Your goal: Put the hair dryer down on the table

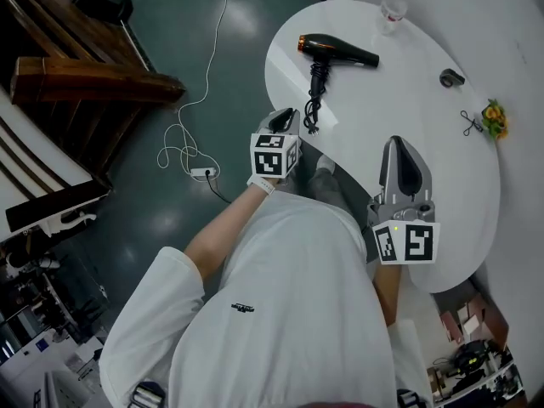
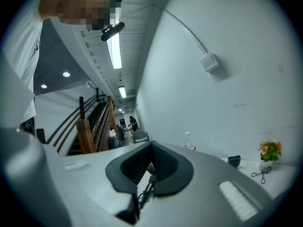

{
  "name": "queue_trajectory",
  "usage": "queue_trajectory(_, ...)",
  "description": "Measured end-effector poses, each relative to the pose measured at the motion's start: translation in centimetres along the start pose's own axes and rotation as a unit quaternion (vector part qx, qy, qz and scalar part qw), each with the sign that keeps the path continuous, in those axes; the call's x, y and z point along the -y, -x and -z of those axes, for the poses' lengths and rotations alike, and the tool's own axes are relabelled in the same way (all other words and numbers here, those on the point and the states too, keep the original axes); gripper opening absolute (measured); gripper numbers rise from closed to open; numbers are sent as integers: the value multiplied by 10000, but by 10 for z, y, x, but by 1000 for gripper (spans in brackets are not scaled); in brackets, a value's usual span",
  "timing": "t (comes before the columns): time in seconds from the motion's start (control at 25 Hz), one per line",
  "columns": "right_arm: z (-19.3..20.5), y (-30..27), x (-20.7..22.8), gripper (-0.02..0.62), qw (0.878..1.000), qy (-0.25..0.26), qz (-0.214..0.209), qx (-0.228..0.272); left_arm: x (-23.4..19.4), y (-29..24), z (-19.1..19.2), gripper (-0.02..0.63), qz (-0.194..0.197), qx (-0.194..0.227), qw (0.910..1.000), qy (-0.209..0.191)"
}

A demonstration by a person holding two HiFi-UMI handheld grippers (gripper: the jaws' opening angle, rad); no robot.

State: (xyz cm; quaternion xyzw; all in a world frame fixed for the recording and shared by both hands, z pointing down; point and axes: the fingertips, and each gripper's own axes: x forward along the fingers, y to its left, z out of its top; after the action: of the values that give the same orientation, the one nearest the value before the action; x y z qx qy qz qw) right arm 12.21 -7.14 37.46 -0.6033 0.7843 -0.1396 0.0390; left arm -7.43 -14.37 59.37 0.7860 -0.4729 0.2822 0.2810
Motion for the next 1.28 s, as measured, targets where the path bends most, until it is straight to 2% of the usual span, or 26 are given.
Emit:
queue_trajectory(0.08, -1, -1, -4, 11, 10000, 27, -60, 16, -3, 15, -7, 26, -108, 197, 9997, -85)
queue_trajectory(0.2, -3, -4, -10, 11, 9999, 61, -154, 20, -3, 35, -19, 14, -59, 419, 9991, -90)
queue_trajectory(0.4, -9, -9, -21, 11, 9994, 179, -280, 34, -2, 69, -41, 9, 42, 745, 9969, 256)
queue_trajectory(0.68, -13, -18, -29, 11, 9987, 243, -450, 53, 0, 109, -68, 9, 175, 1290, 9893, 664)
queue_trajectory(0.84, -13, -23, -35, 11, 9982, 268, -534, 79, -1, 125, -79, 9, 342, 1416, 9851, 918)
queue_trajectory(1.08, -15, -27, -45, 11, 9974, 386, -600, 118, 1, 159, -102, 9, 301, 1822, 9802, 721)
queue_trajectory(1.28, -12, -30, -48, 11, 9961, 531, -698, -10, 0, 178, -119, 9, 346, 2149, 9726, 813)
